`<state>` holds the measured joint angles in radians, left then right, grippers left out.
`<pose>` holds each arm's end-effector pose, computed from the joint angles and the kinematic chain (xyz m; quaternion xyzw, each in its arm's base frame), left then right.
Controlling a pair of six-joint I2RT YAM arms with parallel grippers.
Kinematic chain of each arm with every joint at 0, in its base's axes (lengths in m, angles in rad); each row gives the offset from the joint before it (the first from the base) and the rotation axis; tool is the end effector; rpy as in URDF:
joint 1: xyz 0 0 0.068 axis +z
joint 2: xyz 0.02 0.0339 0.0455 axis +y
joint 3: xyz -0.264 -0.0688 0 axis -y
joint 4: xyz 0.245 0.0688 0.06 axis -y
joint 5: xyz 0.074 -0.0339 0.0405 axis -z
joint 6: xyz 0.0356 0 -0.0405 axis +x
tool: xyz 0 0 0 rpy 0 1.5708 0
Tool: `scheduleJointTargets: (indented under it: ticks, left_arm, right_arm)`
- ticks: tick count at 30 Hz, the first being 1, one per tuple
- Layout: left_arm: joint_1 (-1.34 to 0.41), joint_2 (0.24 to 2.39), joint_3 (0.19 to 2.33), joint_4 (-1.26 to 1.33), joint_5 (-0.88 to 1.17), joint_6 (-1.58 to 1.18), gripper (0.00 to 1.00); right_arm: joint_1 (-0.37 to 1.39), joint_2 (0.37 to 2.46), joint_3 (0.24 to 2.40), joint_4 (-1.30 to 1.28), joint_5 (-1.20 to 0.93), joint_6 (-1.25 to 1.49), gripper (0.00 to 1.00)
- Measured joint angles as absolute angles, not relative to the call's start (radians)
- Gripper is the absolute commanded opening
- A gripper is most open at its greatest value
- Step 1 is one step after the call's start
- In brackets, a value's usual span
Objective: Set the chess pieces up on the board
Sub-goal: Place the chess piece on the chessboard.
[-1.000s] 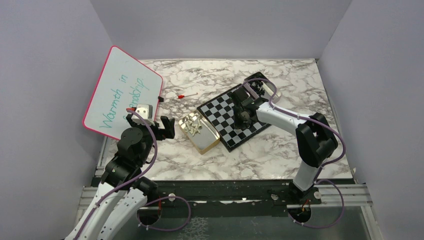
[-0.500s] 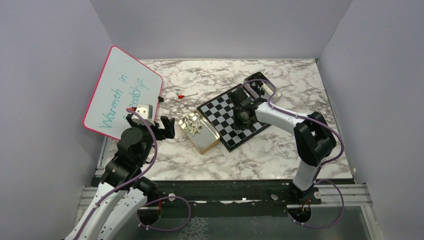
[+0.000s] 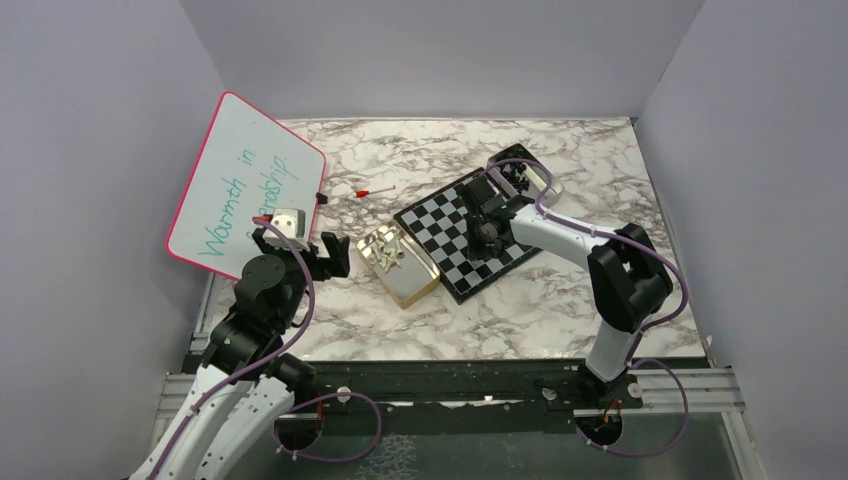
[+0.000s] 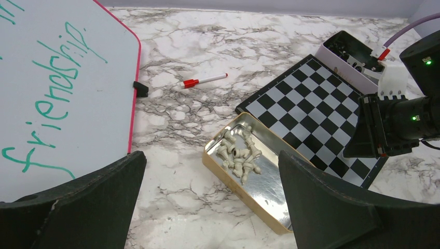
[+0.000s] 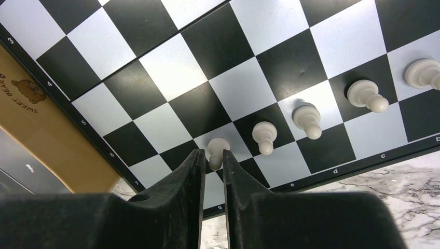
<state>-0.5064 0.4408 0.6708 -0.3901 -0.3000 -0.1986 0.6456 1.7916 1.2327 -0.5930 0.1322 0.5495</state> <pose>0.1037 -0.0455 0.3232 0.0197 0.7588 -0.1145 0.6409 0.2918 0.2139 0.1922 -0.0332 0.9755 0.0633 0.2079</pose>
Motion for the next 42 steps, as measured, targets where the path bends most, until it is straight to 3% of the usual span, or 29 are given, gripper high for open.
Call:
scheduleJointTargets:
  ticks: [24,36,42]
  left_arm:
    - [-0.506,0.439,0.671,-0.39,-0.3,-0.199,0.99]
    - [-0.506,0.439,0.671,-0.39,-0.3,-0.199,0.99]
    - [-0.506,0.439,0.671,-0.389,-0.3,-0.198,0.99]
  right_arm:
    - [0.646,1.792,1.231,-0.605,0.117,0.568,0.25]
    - [0.646,1.791,1.258,-0.677,0.136,0.576,0.35]
    - [0.646,1.789,1.334,-0.707,0.132,0.574,0.35]
